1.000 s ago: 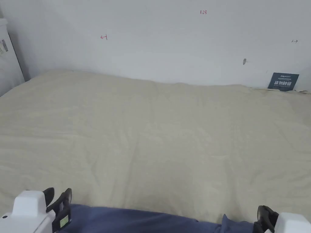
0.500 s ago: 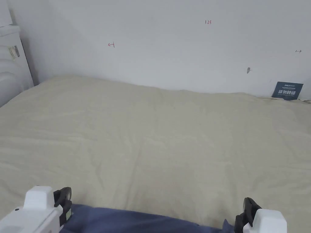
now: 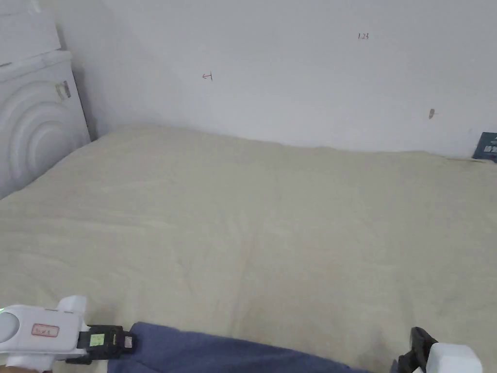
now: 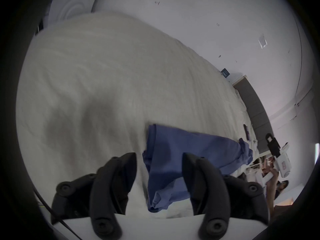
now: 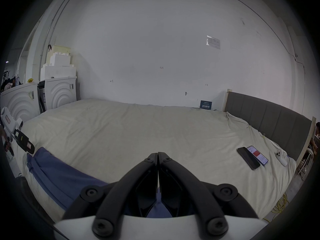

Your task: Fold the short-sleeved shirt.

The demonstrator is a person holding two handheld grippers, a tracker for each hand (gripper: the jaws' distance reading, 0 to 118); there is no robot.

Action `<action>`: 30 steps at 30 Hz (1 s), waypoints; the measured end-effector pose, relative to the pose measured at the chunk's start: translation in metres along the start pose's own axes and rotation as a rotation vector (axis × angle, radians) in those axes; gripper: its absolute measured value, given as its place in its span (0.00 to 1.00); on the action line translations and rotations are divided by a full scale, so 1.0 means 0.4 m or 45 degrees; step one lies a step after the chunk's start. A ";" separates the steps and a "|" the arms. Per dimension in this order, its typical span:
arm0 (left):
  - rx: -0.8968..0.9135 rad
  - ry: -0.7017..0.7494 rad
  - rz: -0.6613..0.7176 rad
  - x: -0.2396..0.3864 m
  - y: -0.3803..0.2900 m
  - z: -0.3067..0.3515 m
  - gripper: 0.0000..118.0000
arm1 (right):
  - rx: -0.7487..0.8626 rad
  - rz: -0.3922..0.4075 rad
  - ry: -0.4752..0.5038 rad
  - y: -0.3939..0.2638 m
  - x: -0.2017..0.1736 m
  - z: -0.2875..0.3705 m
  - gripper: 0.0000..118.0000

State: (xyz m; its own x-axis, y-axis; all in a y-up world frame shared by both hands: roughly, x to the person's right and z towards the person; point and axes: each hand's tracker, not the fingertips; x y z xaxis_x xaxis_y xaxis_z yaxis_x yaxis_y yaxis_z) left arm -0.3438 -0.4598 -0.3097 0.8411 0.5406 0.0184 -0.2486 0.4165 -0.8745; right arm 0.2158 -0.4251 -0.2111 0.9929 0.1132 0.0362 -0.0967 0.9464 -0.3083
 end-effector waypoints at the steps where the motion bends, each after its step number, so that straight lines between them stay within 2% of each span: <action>1: -0.018 -0.025 0.001 -0.003 -0.001 -0.012 0.55 | -0.004 0.003 0.000 -0.002 -0.001 -0.001 0.00; 4: -0.053 0.031 0.004 -0.047 0.009 -0.073 0.56 | -0.013 0.002 0.002 -0.005 -0.004 -0.003 0.00; 9: -0.029 -0.045 0.004 -0.020 0.017 -0.088 0.57 | -0.026 0.014 0.011 -0.005 -0.015 -0.007 0.00; 13: -0.054 -0.014 -0.048 -0.016 0.034 -0.111 0.56 | -0.034 0.013 0.029 -0.007 -0.032 -0.018 0.00; 14: -0.058 -0.018 -0.042 0.004 0.021 -0.111 0.54 | -0.036 0.018 0.034 -0.009 -0.038 -0.020 0.00; 15: -0.061 -0.015 -0.034 0.008 0.023 -0.110 0.47 | -0.040 0.019 0.041 -0.010 -0.042 -0.021 0.00; 16: -0.057 -0.004 -0.041 0.011 0.023 -0.111 0.32 | -0.043 0.018 0.049 -0.011 -0.046 -0.022 0.00; 17: -0.061 0.050 -0.073 0.016 0.024 -0.115 0.22 | -0.046 0.017 0.054 -0.012 -0.051 -0.024 0.00; 18: -0.068 0.107 -0.105 0.025 0.024 -0.115 0.19 | -0.048 0.017 0.058 -0.014 -0.056 -0.026 0.00; 28: -0.081 0.075 -0.147 0.028 0.030 -0.102 0.03 | -0.075 0.040 0.094 -0.024 -0.082 -0.030 0.00; 29: -0.087 0.057 -0.149 0.028 0.032 -0.097 0.03 | -0.078 0.042 0.097 -0.024 -0.083 -0.029 0.00; 30: -0.113 -0.047 -0.141 0.031 0.030 -0.090 0.03 | -0.078 0.043 0.097 -0.024 -0.084 -0.029 0.00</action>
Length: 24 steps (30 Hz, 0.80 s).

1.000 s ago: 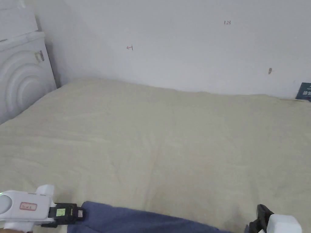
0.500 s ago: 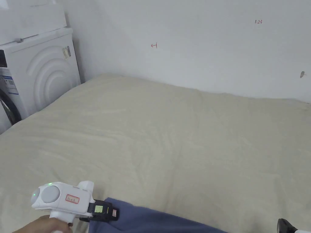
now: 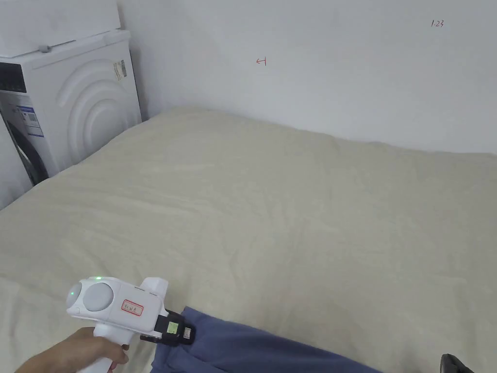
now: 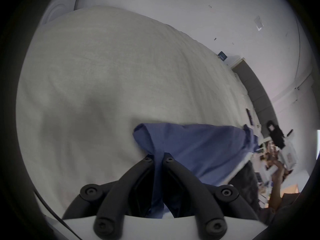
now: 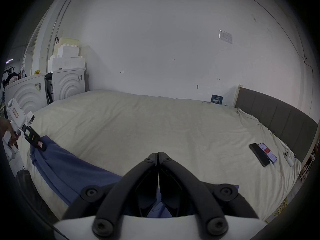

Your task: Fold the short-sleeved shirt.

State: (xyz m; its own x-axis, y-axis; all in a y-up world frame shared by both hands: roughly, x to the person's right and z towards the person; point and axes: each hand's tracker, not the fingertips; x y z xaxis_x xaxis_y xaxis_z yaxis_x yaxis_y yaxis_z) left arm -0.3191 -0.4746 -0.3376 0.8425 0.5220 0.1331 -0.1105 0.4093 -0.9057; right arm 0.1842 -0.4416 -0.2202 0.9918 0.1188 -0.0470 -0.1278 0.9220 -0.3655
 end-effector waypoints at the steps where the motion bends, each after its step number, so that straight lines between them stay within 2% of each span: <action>1: -0.004 -0.068 0.006 0.006 -0.004 0.004 0.02 | 0.002 0.000 0.002 0.000 0.000 0.001 0.00; 4: -0.044 0.016 -0.107 0.043 -0.011 -0.012 0.02 | 0.002 -0.010 0.009 0.000 0.000 0.002 0.00; 9: -0.008 0.081 -0.009 0.037 -0.014 -0.020 0.01 | -0.003 -0.020 0.013 -0.003 0.003 0.003 0.00; 15: 0.063 0.151 0.000 0.046 -0.005 0.047 0.00 | -0.002 -0.020 0.004 -0.004 0.015 0.005 0.00; 24: 0.122 0.106 0.008 0.077 0.041 0.141 0.00 | 0.014 -0.033 -0.005 0.004 0.028 0.004 0.00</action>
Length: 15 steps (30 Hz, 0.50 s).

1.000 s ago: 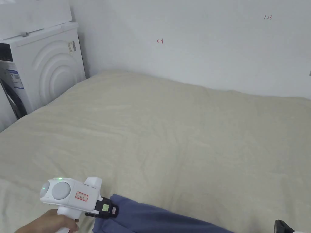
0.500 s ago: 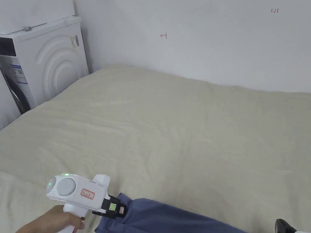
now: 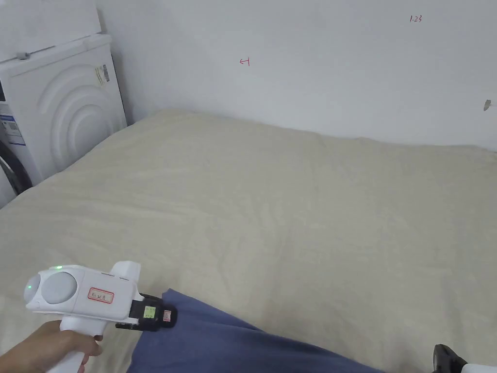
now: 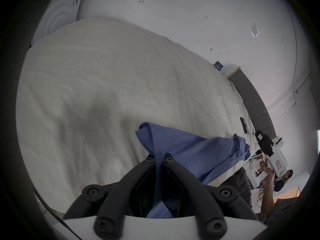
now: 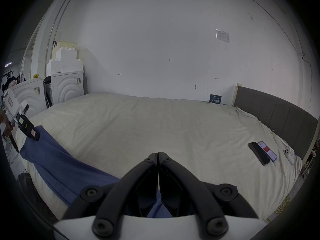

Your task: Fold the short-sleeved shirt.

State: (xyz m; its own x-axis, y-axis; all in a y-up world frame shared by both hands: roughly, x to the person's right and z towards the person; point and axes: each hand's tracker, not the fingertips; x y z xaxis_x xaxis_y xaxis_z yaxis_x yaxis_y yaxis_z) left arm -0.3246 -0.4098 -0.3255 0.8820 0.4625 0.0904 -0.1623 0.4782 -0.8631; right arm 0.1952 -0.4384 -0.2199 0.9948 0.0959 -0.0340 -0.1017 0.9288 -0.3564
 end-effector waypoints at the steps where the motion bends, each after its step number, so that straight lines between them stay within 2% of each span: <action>1: 0.006 0.016 -0.003 0.007 0.004 0.010 0.00 | 0.002 -0.001 0.000 -0.001 0.001 -0.001 0.00; 15: -0.029 0.327 0.026 -0.072 0.046 0.113 0.00 | 0.008 0.000 0.015 0.007 0.005 -0.010 0.00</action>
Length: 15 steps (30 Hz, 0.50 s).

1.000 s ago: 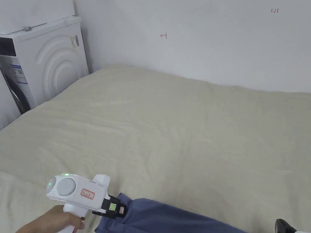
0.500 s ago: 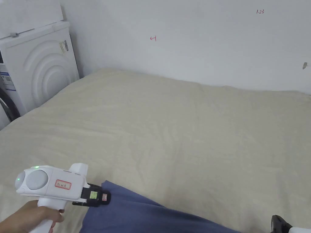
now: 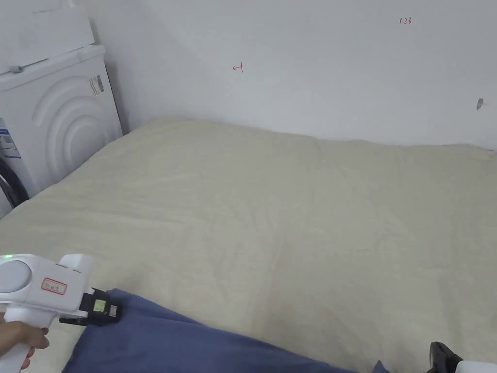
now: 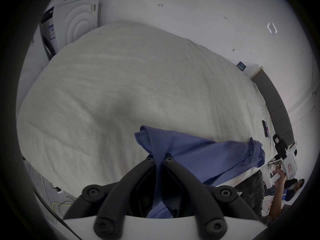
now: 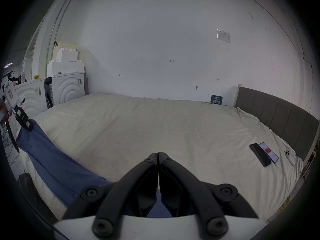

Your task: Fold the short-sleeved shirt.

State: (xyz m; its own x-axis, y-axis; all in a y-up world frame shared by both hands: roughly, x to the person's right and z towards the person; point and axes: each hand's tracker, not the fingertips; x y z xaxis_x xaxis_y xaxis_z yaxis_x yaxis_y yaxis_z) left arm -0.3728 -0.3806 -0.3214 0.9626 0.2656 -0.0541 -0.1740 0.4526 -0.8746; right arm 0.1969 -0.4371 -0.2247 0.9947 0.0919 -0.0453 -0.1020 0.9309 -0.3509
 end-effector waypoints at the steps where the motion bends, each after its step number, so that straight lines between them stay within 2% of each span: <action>1: 0.004 0.015 0.005 0.017 -0.007 0.020 0.00 | 0.002 -0.001 -0.001 0.001 0.001 0.000 0.00; 7: 0.011 -0.057 0.031 0.100 -0.021 0.094 0.00 | 0.007 -0.006 0.005 0.004 0.006 -0.003 0.00; 15: 0.013 -0.397 0.041 0.314 0.001 0.150 0.00 | 0.012 -0.012 0.006 0.009 0.009 -0.005 0.00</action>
State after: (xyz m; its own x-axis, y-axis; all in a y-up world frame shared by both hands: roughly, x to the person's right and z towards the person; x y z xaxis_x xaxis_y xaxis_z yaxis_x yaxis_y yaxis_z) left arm -0.2645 -0.2961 -0.2995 0.8467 0.5274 0.0700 -0.2071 0.4479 -0.8698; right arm 0.2002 -0.4343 -0.2280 0.9956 0.0813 -0.0464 -0.0923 0.9349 -0.3426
